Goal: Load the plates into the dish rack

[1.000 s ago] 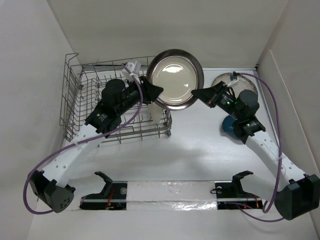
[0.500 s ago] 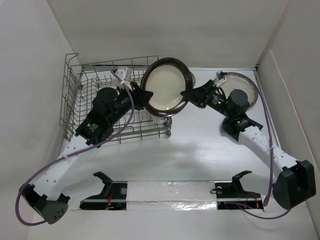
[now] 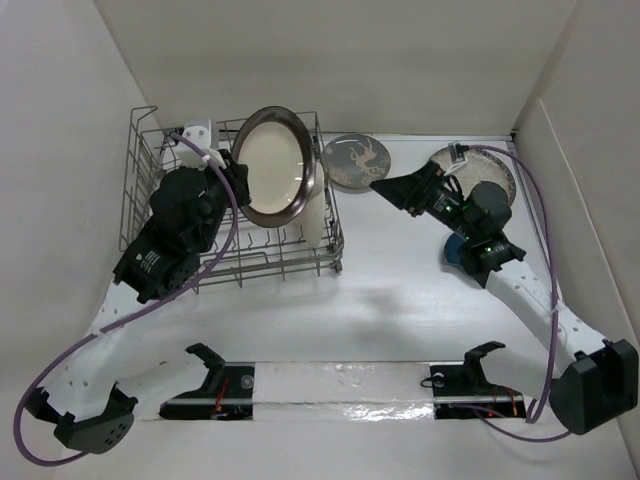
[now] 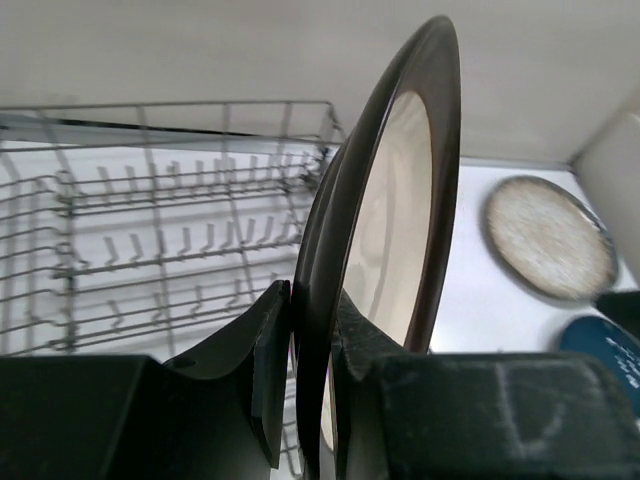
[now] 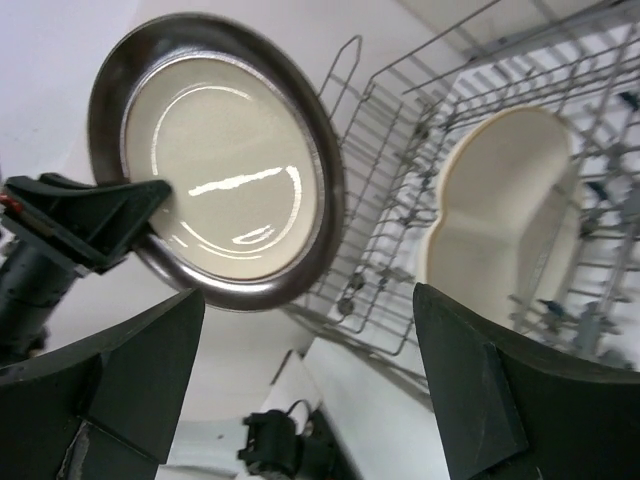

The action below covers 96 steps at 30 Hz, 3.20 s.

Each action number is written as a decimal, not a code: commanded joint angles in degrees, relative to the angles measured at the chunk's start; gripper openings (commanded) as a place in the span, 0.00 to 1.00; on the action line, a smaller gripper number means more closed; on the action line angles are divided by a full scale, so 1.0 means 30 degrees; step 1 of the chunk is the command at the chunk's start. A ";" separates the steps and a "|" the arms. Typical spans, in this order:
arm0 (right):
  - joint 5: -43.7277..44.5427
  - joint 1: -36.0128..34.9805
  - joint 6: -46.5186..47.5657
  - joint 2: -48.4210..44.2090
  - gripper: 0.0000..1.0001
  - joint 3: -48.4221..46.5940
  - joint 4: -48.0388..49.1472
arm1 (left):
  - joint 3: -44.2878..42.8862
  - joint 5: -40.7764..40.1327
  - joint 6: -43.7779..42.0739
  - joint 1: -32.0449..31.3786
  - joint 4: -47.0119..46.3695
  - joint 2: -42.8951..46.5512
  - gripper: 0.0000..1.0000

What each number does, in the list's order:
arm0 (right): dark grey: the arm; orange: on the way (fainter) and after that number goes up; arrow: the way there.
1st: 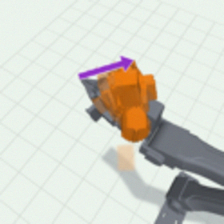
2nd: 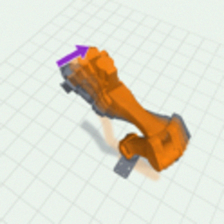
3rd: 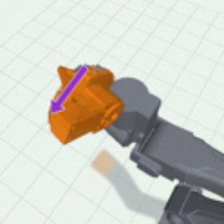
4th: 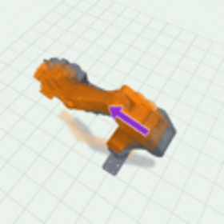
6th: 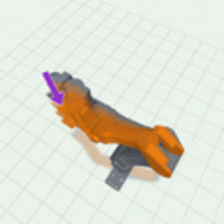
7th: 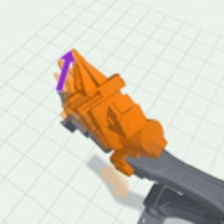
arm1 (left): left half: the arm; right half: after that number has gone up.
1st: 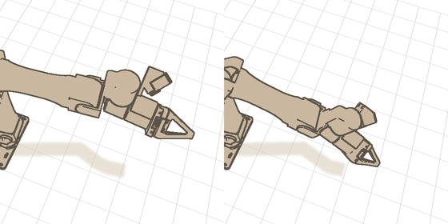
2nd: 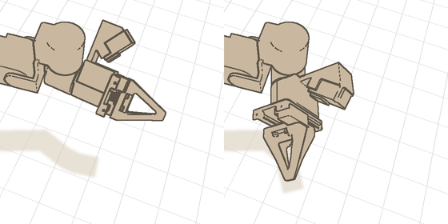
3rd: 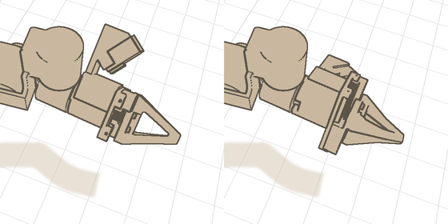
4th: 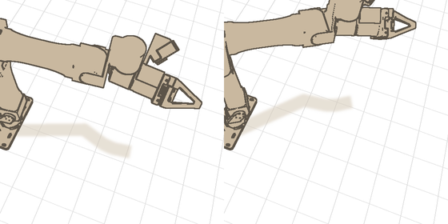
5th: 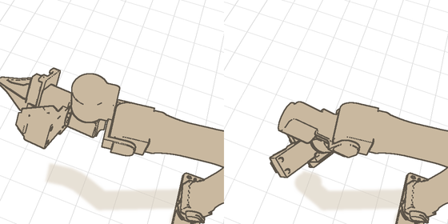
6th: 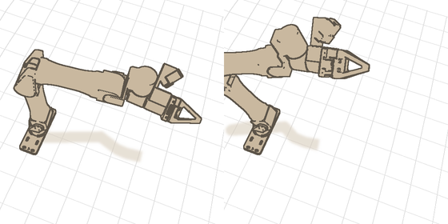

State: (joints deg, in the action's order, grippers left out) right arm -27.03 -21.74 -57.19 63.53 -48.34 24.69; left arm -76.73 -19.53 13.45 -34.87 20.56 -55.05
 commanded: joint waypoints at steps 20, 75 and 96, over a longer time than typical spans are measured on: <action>0.3473 0.0683 0.5880 -0.2573 0.91 0.0584 -0.5271 | -0.2432 -1.2096 -0.1674 -0.1354 -0.0202 -0.5438 0.00; 0.4350 0.1414 0.5235 -0.2982 0.86 0.3719 -0.4801 | -0.1142 -1.4321 -0.0472 -0.5280 0.1615 -1.2354 0.00; 0.6663 0.3113 0.5294 -0.4650 0.82 0.4071 -0.7378 | -0.1992 -1.1742 0.0233 -0.5280 0.1702 -0.9925 0.66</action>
State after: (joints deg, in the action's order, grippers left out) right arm -10.24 -14.00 -41.60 51.35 -36.60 3.95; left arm -80.27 -55.35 13.39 -50.54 25.58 -90.32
